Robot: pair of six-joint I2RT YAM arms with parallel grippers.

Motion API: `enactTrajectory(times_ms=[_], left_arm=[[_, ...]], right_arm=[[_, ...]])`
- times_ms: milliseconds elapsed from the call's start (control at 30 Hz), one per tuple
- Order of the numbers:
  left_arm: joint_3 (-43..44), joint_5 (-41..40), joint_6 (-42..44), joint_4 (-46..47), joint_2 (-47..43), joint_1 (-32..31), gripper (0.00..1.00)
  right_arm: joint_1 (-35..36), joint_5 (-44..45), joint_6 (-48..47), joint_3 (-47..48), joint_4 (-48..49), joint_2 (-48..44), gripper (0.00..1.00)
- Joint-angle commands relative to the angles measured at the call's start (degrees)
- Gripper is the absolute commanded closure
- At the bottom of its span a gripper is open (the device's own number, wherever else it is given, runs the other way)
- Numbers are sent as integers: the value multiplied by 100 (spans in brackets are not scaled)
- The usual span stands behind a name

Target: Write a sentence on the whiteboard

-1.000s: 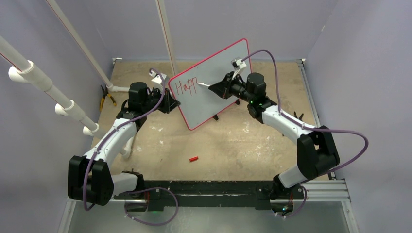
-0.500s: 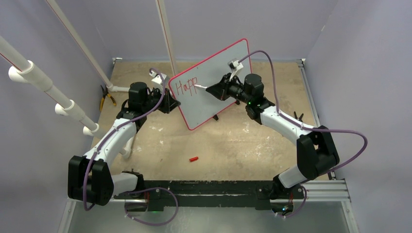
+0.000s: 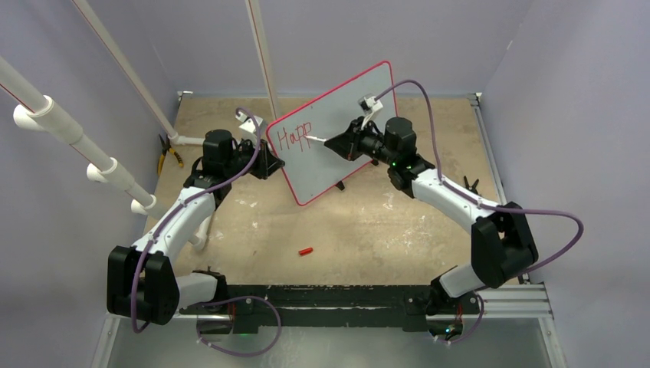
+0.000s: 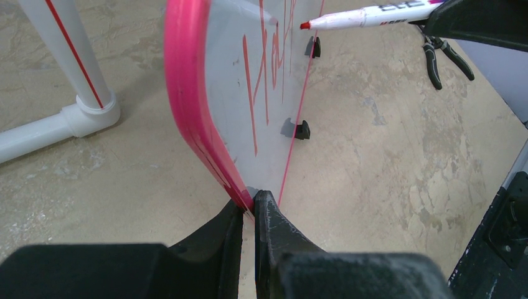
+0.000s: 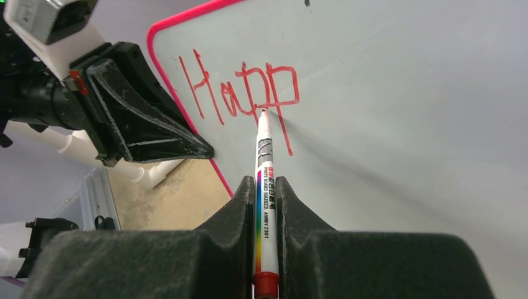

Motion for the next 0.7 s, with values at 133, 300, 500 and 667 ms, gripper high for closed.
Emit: enactTrajectory(times_ms=[133,300,500,667], left_arm=[[84,-165,180,145,-72,-54,100],[70,-185,195,146,-58,-51,100],[99,-220,233,148,25,-51,100],[98,-212,242,150,17,-56,100]], right_arm=[[-156,175,-311,89,-233,-553,100],[-439,-61,-298,114,-93,-465,100],[-461,-180,-344,275,-36,-301,100],[-461,-284,-381,367,50,-176,100]])
